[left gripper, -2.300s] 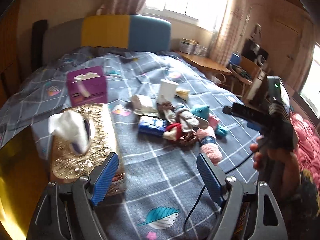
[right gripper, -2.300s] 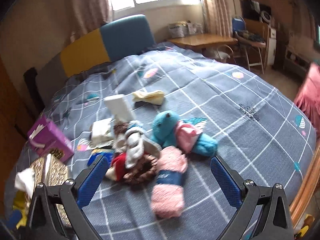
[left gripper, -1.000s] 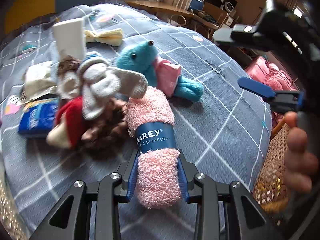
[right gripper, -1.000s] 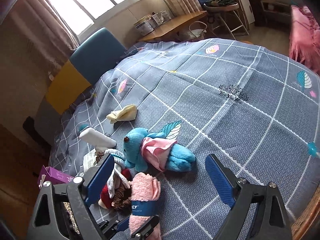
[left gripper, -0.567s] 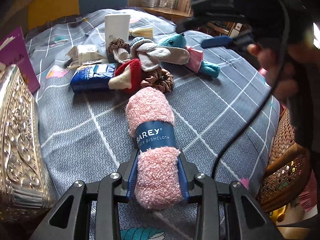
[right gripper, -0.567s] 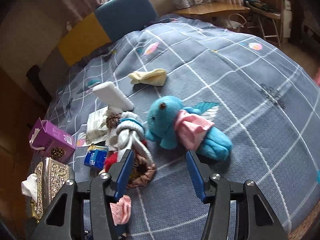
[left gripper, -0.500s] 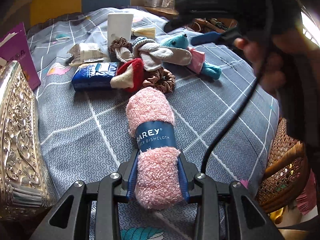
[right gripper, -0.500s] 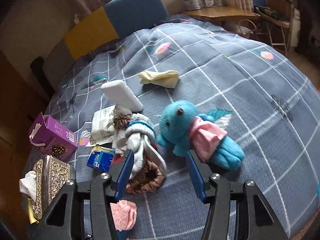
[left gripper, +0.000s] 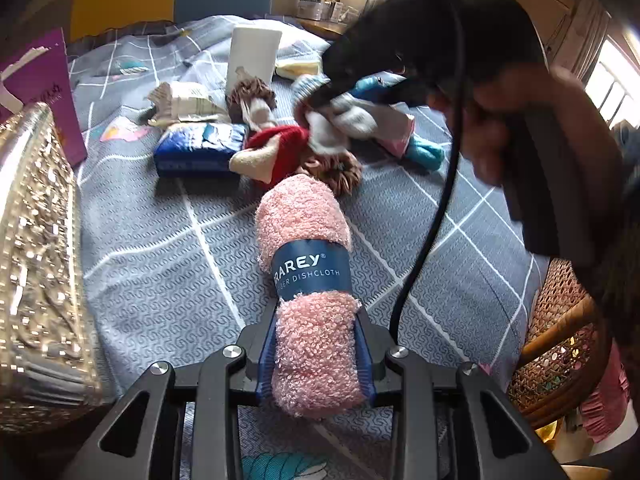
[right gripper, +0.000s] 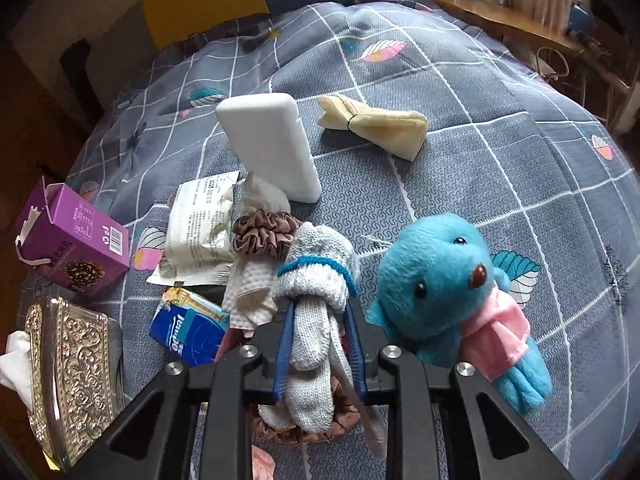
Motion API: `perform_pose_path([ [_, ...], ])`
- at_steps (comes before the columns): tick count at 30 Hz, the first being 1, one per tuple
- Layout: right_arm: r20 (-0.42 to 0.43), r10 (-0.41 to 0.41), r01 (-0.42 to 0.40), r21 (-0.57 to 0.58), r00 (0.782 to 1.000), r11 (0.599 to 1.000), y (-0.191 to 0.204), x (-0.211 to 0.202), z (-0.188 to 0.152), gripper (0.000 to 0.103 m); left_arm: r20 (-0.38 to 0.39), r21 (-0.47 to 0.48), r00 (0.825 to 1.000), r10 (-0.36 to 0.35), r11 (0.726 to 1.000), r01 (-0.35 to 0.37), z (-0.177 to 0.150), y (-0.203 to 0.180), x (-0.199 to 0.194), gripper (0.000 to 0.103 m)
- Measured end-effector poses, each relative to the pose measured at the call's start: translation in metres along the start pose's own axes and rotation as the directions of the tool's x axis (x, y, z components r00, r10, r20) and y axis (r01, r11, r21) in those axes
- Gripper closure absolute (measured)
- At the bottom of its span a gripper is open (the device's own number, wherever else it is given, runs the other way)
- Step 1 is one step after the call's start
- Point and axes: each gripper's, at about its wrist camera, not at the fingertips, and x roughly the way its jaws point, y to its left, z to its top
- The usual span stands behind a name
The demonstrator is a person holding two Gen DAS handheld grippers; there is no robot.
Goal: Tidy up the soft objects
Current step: 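Grasp the grey knit glove with the right gripper, then carry the pink dishcloth into the gold tray and open the left gripper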
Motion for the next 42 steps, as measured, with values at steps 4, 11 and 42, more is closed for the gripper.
perform_pose_path([
  [4,0.038,-0.018,0.017,0.02,0.999,1.0,-0.013,-0.011,-0.021,0.078,0.026,-0.008,0.999,0.019,1.0,-0.019,0.006,0.001,-0.023,0.07],
  [11,0.029,-0.062,0.064,-0.071,0.998,0.995,0.002,-0.01,-0.029,0.079,0.127,-0.002,0.991,0.045,0.999,-0.045,0.067,0.005,-0.074,0.07],
  [42,0.08,-0.139,0.151,-0.172,0.987,0.974,0.019,-0.007,-0.036,0.079,-0.004,-0.695,0.886,0.463,0.636,-0.336,-0.07,0.291,-0.157,0.062],
])
